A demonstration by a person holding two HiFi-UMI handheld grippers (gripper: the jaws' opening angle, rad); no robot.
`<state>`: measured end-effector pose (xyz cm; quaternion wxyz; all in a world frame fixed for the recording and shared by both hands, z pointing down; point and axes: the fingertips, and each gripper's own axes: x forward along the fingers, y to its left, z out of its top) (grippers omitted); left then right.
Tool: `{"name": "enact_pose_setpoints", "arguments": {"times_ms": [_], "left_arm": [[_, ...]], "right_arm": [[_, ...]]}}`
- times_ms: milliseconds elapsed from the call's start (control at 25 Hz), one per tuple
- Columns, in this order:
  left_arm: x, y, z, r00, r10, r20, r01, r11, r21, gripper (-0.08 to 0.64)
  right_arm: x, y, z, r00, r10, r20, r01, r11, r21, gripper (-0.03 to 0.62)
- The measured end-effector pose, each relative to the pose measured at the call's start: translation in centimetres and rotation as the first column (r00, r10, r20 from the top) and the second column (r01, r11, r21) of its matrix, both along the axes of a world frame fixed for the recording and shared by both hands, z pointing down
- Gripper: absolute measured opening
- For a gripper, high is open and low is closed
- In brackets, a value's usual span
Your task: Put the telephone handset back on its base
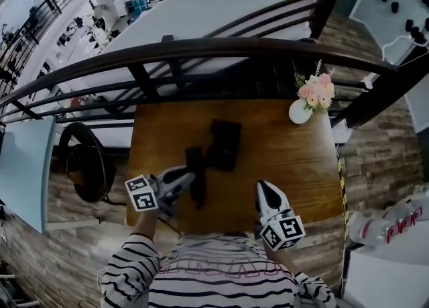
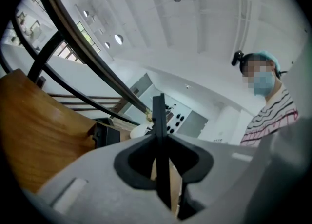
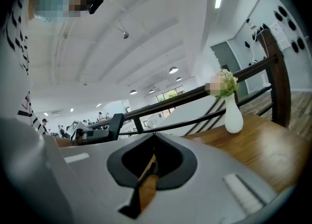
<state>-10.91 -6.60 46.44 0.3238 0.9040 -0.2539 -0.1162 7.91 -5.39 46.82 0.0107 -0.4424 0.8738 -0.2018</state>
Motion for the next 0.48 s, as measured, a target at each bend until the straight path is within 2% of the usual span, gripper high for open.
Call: {"name": "enact_pose_setpoints", "arguments": {"times_ms": [120, 480], "left_arm": [[-0.2, -2.1, 0.4, 0.999, 0.049, 0.025, -0.049, 0.999, -0.008, 0.071], [0.4, -7.3, 3.1, 0.988, 0.153, 0.024, -0.152, 0.988, -0.039, 0.071]], "right_arm": [[-0.5, -0.6, 0.3, 0.999, 0.038, 0.008, -0.037, 0.999, -0.018, 0.000], [-0.9, -0.4, 1.3, 0.991, 0.137, -0.012, -0.137, 0.989, -0.060, 0.000]]}}
